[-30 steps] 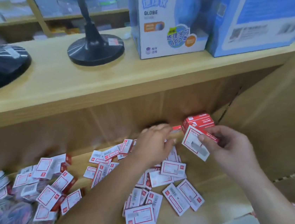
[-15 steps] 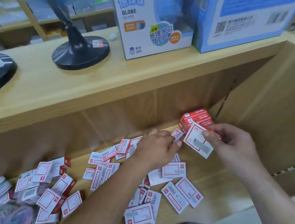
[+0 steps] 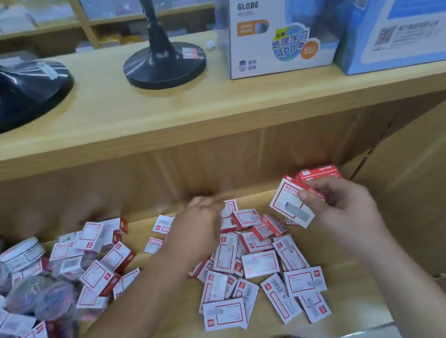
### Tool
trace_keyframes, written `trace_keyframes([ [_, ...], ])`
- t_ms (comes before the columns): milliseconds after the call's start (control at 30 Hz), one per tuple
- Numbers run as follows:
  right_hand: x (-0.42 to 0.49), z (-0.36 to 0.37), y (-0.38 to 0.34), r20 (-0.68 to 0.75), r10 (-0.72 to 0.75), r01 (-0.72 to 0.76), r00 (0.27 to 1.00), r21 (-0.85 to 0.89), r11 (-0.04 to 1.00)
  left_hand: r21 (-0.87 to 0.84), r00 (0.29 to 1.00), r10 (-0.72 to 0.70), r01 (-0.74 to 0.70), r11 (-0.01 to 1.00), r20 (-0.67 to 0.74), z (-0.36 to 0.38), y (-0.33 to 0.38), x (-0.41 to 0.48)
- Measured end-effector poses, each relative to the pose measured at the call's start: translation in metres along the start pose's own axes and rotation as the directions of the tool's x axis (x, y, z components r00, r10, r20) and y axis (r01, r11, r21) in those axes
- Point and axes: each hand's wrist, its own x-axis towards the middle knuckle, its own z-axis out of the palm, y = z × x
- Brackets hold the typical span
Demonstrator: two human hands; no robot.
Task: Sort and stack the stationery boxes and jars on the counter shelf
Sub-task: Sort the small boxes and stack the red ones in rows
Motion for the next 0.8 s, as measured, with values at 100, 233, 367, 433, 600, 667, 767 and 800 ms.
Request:
trace_keyframes([
  [100, 0.018, 0.008, -0.010, 0.097, 0.006, 0.005, 0.995, -0.114, 0.993, 0.025, 0.990, -0.084, 0.082, 0.996, 0.114, -0.007, -0.007, -0.005],
  [233, 0.040, 0.011, -0.020, 0.187, 0.026, 0.043, 0.982, -0.356, 0.934, 0.064, 0.961, -0.171, 0.161, 0.985, 0.218, -0.011, -0.006, -0.004],
  [367, 0.045, 0.014, -0.027, 0.204, -0.033, 0.152, 0.978, -0.602, 0.784, 0.010, 0.922, -0.323, 0.329, 0.944, 0.214, -0.008, -0.005, -0.007],
  [433, 0.047, 0.020, -0.022, 0.220, -0.111, 0.233, 0.969, -0.673, 0.702, -0.058, 0.916, -0.364, 0.378, 0.924, 0.170, -0.009, -0.002, -0.010],
  [600, 0.049, 0.035, 0.015, 0.200, -0.377, 0.375, 0.904, -0.793, 0.479, -0.420, 0.926, -0.369, 0.367, 0.830, 0.081, -0.020, 0.010, -0.022],
  [667, 0.049, 0.037, 0.022, 0.150, -0.471, 0.349, 0.870, -0.861, 0.370, -0.594, 0.922, -0.387, 0.331, 0.733, 0.036, -0.026, 0.011, -0.023],
  [767, 0.053, 0.036, 0.027, 0.097, -0.492, 0.287, 0.865, -0.900, 0.328, -0.747, 0.897, -0.442, 0.283, 0.601, -0.016, -0.037, 0.016, -0.021],
  [800, 0.054, 0.035, 0.027, 0.084, -0.482, 0.269, 0.872, -0.905, 0.330, -0.781, 0.890, -0.455, 0.275, 0.561, -0.013, -0.041, 0.018, -0.021],
])
